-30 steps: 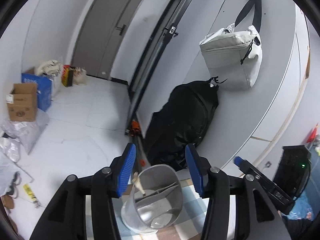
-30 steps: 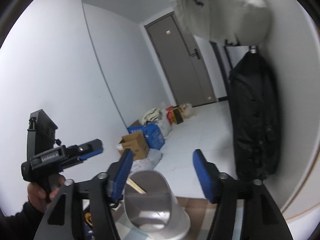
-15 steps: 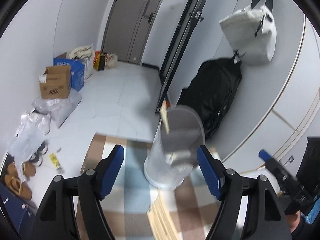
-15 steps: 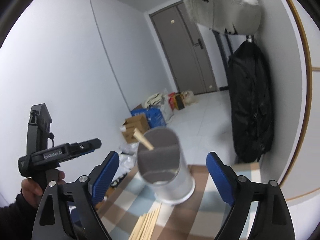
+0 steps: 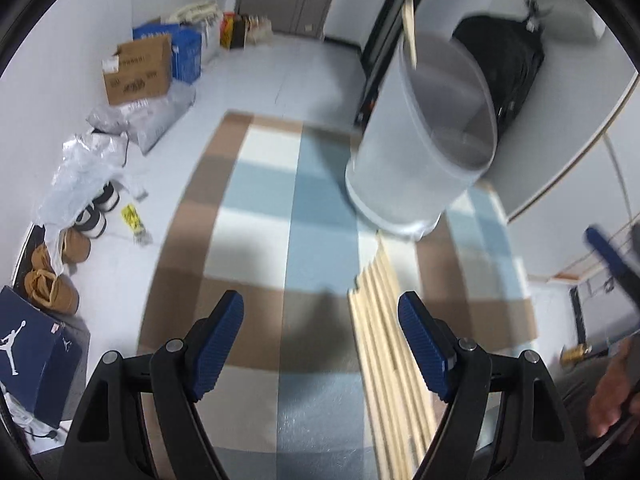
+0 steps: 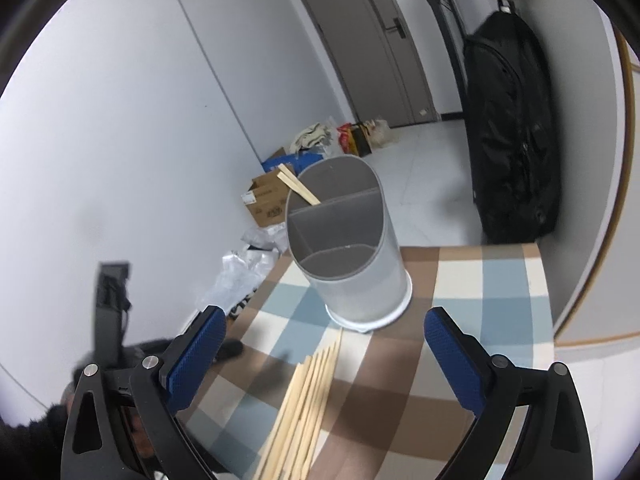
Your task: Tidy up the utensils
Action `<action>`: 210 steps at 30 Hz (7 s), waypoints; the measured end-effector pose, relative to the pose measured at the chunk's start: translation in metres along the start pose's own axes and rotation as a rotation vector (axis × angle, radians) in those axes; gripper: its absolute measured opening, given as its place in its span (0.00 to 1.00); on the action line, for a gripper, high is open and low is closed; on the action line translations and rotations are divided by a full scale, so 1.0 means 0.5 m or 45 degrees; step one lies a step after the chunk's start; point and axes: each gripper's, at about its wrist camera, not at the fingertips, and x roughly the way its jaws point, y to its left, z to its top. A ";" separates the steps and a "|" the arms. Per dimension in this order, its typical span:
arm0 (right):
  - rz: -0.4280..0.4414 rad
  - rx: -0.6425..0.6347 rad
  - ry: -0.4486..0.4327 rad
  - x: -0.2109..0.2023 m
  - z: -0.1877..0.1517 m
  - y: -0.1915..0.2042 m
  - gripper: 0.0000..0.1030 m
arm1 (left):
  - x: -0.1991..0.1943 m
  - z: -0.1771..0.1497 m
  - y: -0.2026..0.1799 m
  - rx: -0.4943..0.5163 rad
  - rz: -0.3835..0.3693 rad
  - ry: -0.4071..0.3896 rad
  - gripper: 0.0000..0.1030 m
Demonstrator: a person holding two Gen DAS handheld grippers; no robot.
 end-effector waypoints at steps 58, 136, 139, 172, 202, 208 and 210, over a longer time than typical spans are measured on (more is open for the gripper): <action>0.000 0.022 -0.028 -0.034 0.003 -0.012 0.98 | 0.065 -0.007 -0.019 0.120 0.216 0.189 0.38; -0.076 -0.182 0.132 0.158 -0.013 0.102 0.05 | -0.080 0.056 0.047 -0.164 -0.248 -0.149 0.00; -0.081 -0.176 0.038 0.116 0.015 0.097 0.05 | -0.098 0.057 0.035 -0.144 -0.268 -0.182 0.00; 0.025 -0.222 -0.278 -0.060 0.194 0.089 0.04 | -0.168 0.143 -0.013 -0.050 -0.171 -0.242 0.20; 0.098 -0.067 -0.290 -0.077 0.164 -0.022 0.03 | 0.192 0.135 0.074 -0.184 0.279 0.012 0.00; 0.087 -0.072 -0.300 -0.076 0.161 -0.018 0.03 | 0.153 0.129 0.080 -0.266 0.213 -0.007 0.00; 0.081 -0.083 -0.313 -0.077 0.160 -0.012 0.03 | 0.120 0.130 0.076 -0.283 0.189 -0.060 0.00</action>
